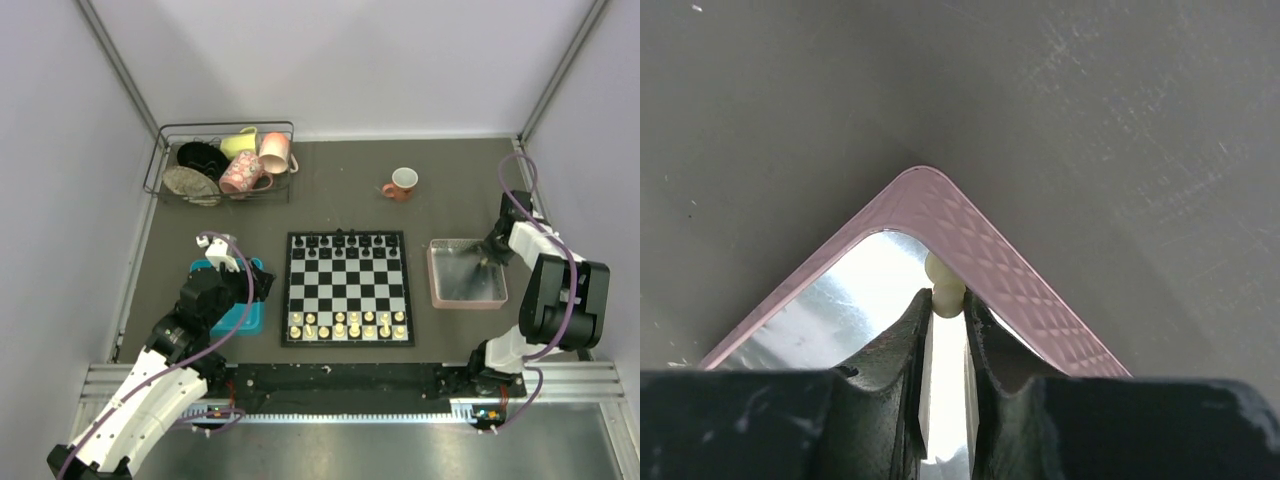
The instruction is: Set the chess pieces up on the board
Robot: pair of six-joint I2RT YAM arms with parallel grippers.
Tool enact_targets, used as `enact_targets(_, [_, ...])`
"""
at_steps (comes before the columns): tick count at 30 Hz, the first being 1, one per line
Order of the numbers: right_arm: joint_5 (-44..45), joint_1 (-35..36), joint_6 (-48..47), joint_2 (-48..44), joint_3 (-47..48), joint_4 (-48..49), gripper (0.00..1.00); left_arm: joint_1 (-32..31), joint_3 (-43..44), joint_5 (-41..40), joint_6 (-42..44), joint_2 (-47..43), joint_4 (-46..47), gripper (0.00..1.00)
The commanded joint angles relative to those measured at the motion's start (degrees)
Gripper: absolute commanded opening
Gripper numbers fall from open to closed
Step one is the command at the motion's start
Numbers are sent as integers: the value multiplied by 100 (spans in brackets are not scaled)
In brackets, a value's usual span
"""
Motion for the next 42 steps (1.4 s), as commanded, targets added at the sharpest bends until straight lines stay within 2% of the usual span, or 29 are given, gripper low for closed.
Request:
enact_targets(1, [45,-84,-79,-77,48,212,10,15,-25,7,57,-78,284,58])
enact_targets(5, [-130,-76,-97,-271,-5,212,1,15,-34,16,65,-87,293,59])
enact_targets(12, [-658,214,-220,-851,-110,-33,0,15,-34,16,57,-78,293,59])
enact_targets(19, [-693,1154,-255,-1474,-5,-683,0,15,-25,25,57,-78,284,59])
enact_targets(20, [-580,1642,-255,-1597,108,-815,0,15,-25,16,57,-87,284,59])
enact_targets(24, [-368,2726,-194,-1932,723,-1509,0,15,-25,16,57,-52,302,59])
enact_targets(28, [-447,3781,-184,-1827,1365,-1897,0,15,-25,16,57,-60,293,59])
enact_targets(29, [-499,4253,-176,-1757,1523,-1897,0,23,-25,16,57,-69,302,59])
enact_targets(33, [-141,5186,-89,-1204,1700,-1827,0,15,-17,25,57,-95,284,59])
enact_targets(42, [379,6067,395,141,1252,-782,0,15,1,16,48,-96,249,59])
